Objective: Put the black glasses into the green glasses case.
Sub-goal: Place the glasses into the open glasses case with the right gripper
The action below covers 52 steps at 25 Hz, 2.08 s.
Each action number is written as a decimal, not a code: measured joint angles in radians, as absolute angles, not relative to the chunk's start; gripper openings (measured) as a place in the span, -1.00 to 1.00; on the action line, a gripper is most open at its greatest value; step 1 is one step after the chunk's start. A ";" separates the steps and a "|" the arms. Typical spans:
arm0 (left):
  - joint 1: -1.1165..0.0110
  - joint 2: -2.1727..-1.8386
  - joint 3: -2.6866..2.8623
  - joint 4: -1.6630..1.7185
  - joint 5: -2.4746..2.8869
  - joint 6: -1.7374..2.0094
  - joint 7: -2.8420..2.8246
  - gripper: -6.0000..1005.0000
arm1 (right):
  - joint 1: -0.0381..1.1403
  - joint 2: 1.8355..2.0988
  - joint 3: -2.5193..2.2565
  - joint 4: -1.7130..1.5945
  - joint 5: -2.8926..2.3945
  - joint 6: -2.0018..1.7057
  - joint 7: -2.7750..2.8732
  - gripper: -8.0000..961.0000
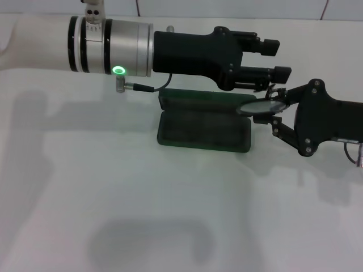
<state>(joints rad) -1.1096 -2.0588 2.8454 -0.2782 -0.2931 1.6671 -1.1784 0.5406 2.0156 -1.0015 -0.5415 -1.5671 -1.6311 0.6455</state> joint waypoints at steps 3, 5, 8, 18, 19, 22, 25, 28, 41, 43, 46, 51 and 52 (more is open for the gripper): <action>-1.092 -2.057 2.845 -0.288 -0.362 1.667 -1.162 0.30 | 0.539 2.016 -1.007 -0.540 -1.571 -1.631 0.646 -0.76; -1.069 -2.059 2.844 -0.307 -0.439 1.667 -1.154 0.30 | 0.537 2.016 -1.025 -0.534 -1.576 -1.619 0.646 -0.76; -1.021 -2.060 2.844 -0.332 -0.572 1.665 -1.146 0.30 | 0.532 2.023 -1.065 -0.536 -1.576 -1.558 0.646 -0.76; -0.937 -2.032 2.844 -0.350 -0.717 1.620 -1.178 0.30 | 0.419 2.028 -1.641 -0.839 -1.317 -0.969 0.780 -0.76; -0.937 -2.031 2.844 -0.352 -0.717 1.618 -1.183 0.30 | 0.399 2.028 -1.676 -0.874 -1.313 -0.919 0.785 -0.76; -0.935 -2.028 2.844 -0.354 -0.713 1.616 -1.192 0.30 | 0.354 2.028 -1.773 -0.954 -1.307 -0.816 0.790 -0.76; -0.934 -2.027 2.845 -0.354 -0.702 1.616 -1.193 0.30 | 0.342 2.028 -1.824 -0.972 -1.284 -0.750 0.791 -0.76; -0.938 -2.027 2.846 -0.354 -0.688 1.615 -1.193 0.30 | 0.335 2.028 -1.880 -0.990 -1.242 -0.662 0.791 -0.76; -0.944 -2.026 2.845 -0.354 -0.669 1.614 -1.196 0.30 | 0.300 2.028 -2.040 -1.067 -1.187 -0.444 0.792 -0.76; -0.942 -2.026 2.845 -0.354 -0.664 1.614 -1.200 0.30 | 0.295 2.028 -2.048 -1.071 -1.176 -0.427 0.792 -0.76; -0.940 -2.026 2.845 -0.354 -0.658 1.614 -1.204 0.30 | 0.274 2.028 -2.049 -1.090 -1.173 -0.421 0.792 -0.76; -0.939 -2.025 2.846 -0.354 -0.658 1.614 -1.204 0.30 | 0.239 2.027 -2.061 -1.165 -1.173 -0.372 0.792 -0.76; -0.939 -2.025 2.846 -0.355 -0.658 1.614 -1.204 0.30 | 0.238 2.026 -2.074 -1.178 -1.173 -0.342 0.792 -0.76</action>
<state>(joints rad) -0.9394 -2.0251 2.8455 -0.3547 -0.6579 1.6137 -1.2045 0.2377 2.0261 -2.0737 -1.1780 -1.1733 -0.3422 0.7916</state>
